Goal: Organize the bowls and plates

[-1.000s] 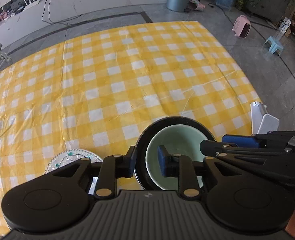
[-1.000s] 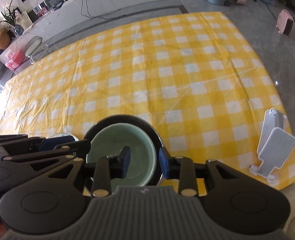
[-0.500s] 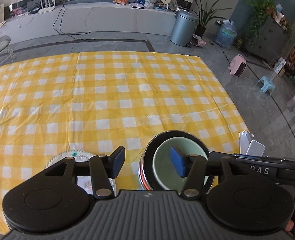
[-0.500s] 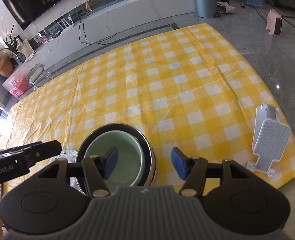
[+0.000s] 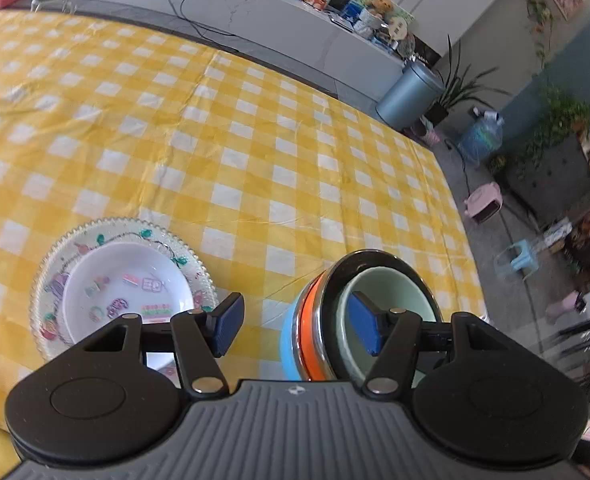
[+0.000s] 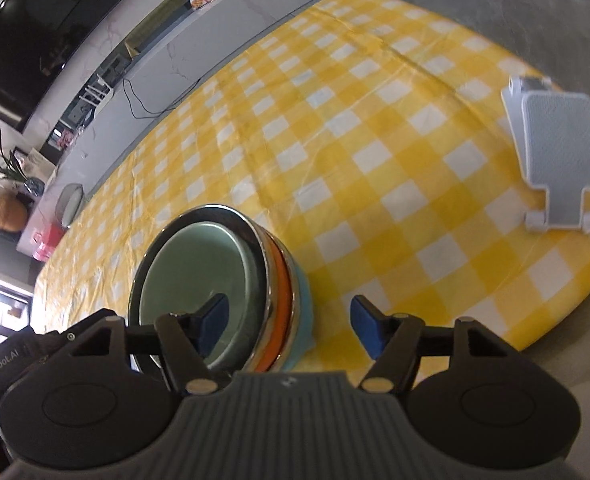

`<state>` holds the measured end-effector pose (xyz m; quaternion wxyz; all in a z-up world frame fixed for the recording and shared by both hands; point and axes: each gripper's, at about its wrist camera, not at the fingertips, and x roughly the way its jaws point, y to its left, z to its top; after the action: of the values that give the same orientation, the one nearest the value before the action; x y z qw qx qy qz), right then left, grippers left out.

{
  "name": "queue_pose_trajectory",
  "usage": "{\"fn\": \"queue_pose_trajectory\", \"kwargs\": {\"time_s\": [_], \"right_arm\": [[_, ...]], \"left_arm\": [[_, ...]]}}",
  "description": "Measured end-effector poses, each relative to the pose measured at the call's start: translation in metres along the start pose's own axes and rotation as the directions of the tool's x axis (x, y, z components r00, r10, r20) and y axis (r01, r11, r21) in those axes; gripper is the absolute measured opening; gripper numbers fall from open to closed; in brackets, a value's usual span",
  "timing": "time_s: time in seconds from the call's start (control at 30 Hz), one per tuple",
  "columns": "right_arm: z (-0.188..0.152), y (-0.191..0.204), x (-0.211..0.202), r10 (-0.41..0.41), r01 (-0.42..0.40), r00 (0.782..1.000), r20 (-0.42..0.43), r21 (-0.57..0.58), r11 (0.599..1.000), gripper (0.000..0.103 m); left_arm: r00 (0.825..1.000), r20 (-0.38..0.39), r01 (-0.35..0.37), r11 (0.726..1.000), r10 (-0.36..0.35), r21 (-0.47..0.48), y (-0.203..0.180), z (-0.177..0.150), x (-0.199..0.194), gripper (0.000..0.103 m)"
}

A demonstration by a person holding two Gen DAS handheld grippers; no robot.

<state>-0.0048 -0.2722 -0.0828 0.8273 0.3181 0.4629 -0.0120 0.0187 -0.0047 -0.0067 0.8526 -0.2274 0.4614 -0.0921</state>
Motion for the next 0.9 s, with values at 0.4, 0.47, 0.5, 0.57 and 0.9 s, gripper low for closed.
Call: {"fn": "queue_pose_trajectory", "kwargs": {"time_s": [0.4, 0.47, 0.5, 0.57, 0.9], "right_arm": [[0.001, -0.013, 0.028, 0.154, -0.156, 0.988, 0.024, 0.065, 0.986, 0.067], [0.001, -0.015, 0.032, 0.161, -0.161, 0.987, 0.013, 0.081, 0.984, 0.067], [0.002, -0.017, 0.034, 0.166, -0.166, 0.986, 0.007, 0.091, 0.982, 0.067], [0.002, -0.021, 0.037, 0.179, -0.178, 0.984, 0.004, 0.117, 0.977, 0.067], [0.001, -0.031, 0.045, 0.19, -0.183, 0.982, -0.021, 0.182, 0.966, 0.054]], "left_arm": [[0.994, -0.016, 0.104, 0.99, -0.106, -0.096, 0.012, -0.01, 0.034, 0.073], [0.992, -0.036, 0.116, 0.988, -0.12, -0.101, 0.01, -0.011, 0.04, 0.073], [0.991, -0.045, 0.119, 0.988, -0.124, -0.102, 0.01, -0.012, 0.044, 0.073], [0.99, -0.057, 0.119, 0.987, -0.126, -0.105, 0.009, -0.014, 0.05, 0.072], [0.988, -0.082, 0.124, 0.986, -0.133, -0.112, 0.011, -0.02, 0.062, 0.062]]}}
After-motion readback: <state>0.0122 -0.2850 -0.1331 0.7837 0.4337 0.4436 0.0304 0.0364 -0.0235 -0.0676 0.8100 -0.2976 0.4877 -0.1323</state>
